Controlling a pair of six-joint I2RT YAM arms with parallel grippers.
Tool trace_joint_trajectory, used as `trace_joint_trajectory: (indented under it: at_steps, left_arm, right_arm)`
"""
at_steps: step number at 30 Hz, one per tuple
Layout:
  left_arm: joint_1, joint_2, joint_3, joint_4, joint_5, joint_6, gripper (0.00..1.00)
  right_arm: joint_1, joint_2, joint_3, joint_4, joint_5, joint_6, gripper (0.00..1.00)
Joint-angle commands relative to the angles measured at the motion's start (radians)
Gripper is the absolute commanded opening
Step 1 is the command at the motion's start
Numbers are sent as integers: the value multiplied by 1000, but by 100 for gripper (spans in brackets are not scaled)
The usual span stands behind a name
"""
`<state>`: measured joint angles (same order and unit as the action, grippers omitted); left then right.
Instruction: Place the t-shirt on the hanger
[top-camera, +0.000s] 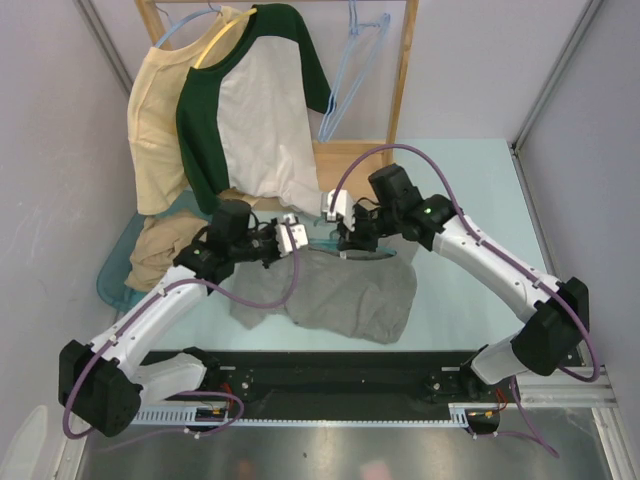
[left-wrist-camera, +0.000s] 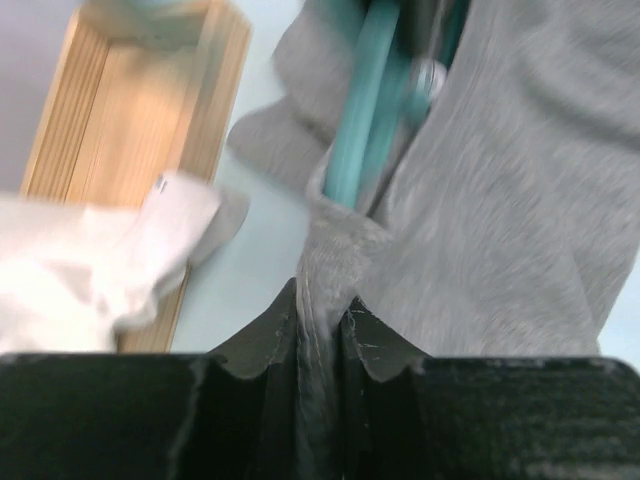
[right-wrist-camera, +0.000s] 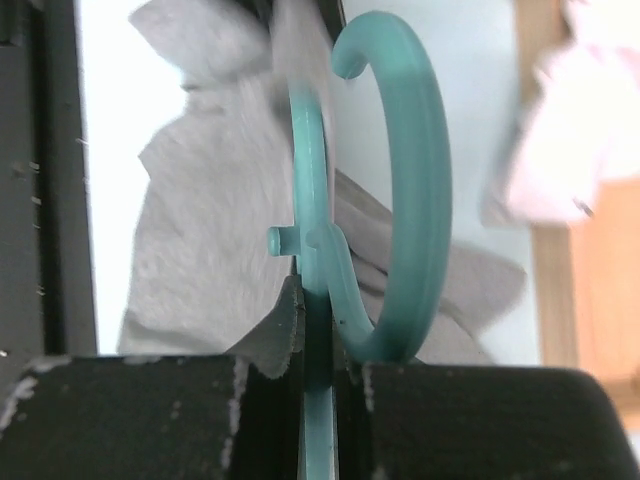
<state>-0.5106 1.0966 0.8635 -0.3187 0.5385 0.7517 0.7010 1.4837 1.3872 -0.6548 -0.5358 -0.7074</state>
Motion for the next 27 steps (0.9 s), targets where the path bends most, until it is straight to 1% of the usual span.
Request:
trace_joint_trajectory:
  at_steps: [1,2,4,7,8,9,12,13,14,15,16,17,18,19,20,21,22,23,24,25,27]
  left_arm:
    - [136,-6,86,-147,93,40,25]
    - [164,6,94,-169,115,70,26]
    - [182,19,121,-230,130,100,27]
    - [208,28,144,-257,140,127,30]
    - [214,29,150,-257,146,121,31]
    - [216,26,167,-255,149,114,35]
    - [227,14,212,-221,161,6,40]
    - [233,-10,221,-192,158,-141,43]
    - [254,-30,226,-104,153,-251,55]
    - [267,-49,229,-64,132,-366,60]
    - [274,-88,229,-39,123,-549,66]
    - [277,-107,229,-19,117,-621,81]
    - [277,-125,217,-11,118,-685,84]
    - [277,-162,206,-2,127,-804,87]
    - [277,-178,194,13,132,-854,88]
    - [277,-194,166,18,136,-895,88]
    - [277,-207,152,24,146,-967,88]
    - [277,-227,123,27,147,-995,94]
    - [276,-234,108,33,144,-1027,94]
    - [276,-241,91,43,146,-1096,94]
    - [274,-262,33,96,169,-1162,94]
  right_arm:
    - [-93,-80,-8,-25,65,-38,0]
    - [-104,-91,-8,-28,50,-40,0]
    - [-109,-103,-5,-29,43,-41,0]
    - [-107,-117,-1,-32,36,-35,0]
    - [-103,-120,-1,-31,37,-23,0]
    - [-98,-122,3,-31,39,-17,0]
    - [-71,-125,18,-19,65,64,0]
    - [-63,-122,24,-13,80,98,0]
    - [-57,-120,45,-8,109,136,0]
    - [-45,-106,61,-3,125,248,0]
    - [-37,-97,79,-12,147,297,0]
    - [-28,-82,99,-25,167,359,0]
    - [-20,-70,137,-41,193,469,0]
    - [-2,-42,150,-43,254,536,0]
    - [5,-27,165,-54,279,590,0]
    - [5,-8,202,-65,287,696,0]
    - [-1,28,223,-71,316,757,0]
    - [5,41,237,-68,370,832,0]
    - [11,53,268,-72,426,959,0]
    - [28,55,271,-66,475,995,0]
    - [54,55,277,-37,529,1071,0]
